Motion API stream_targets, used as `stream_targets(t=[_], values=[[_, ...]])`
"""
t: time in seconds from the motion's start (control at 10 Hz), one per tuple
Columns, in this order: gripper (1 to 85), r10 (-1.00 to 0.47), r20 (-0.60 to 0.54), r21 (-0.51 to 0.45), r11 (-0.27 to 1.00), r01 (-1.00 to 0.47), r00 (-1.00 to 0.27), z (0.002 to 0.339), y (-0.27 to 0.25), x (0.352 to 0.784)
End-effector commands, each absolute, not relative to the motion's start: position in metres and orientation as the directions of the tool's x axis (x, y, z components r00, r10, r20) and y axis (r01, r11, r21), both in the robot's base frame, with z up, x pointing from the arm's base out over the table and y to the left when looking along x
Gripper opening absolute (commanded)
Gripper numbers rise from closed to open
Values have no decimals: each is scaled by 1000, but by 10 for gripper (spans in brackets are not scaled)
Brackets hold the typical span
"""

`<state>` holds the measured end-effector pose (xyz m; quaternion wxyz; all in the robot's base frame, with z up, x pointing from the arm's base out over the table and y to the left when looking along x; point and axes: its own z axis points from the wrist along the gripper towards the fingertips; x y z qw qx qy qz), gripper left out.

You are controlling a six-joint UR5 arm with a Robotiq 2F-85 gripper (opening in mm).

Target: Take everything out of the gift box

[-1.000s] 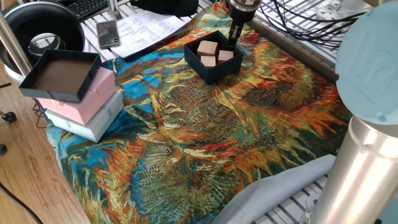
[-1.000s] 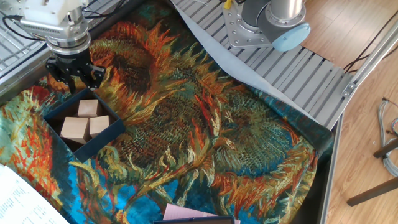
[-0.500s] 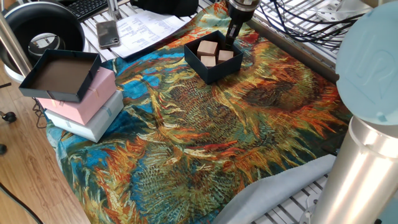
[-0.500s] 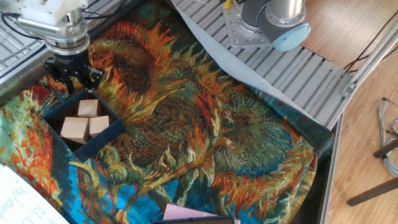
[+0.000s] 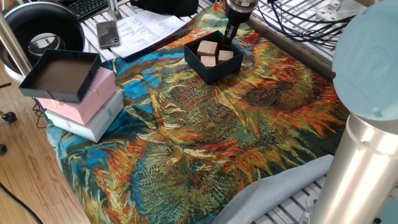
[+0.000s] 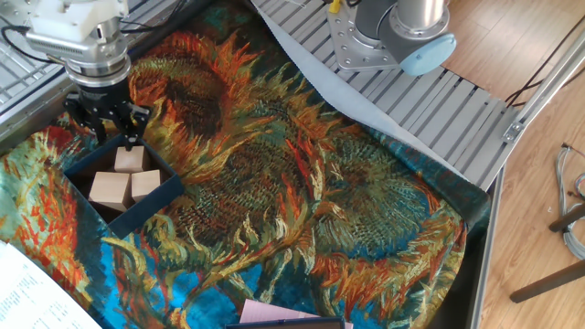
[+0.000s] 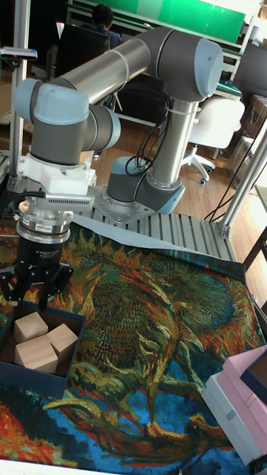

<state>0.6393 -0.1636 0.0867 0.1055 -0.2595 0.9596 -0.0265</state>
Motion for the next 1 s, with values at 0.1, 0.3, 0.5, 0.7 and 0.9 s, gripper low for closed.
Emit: stream_targets(t=[0.1, 0.3, 0.5, 0.7, 0.9], values=[[513, -516, -198, -72, 856, -513, -833, 77, -158, 642], [537, -543, -159, -80, 840, -537, -825, 69, -164, 637], [563, -560, -148, -72, 828, -556, -815, 62, -166, 636], [570, -558, -146, -63, 829, -555, -817, 59, -163, 635], [570, -556, -152, -52, 830, -555, -817, 56, -159, 637]])
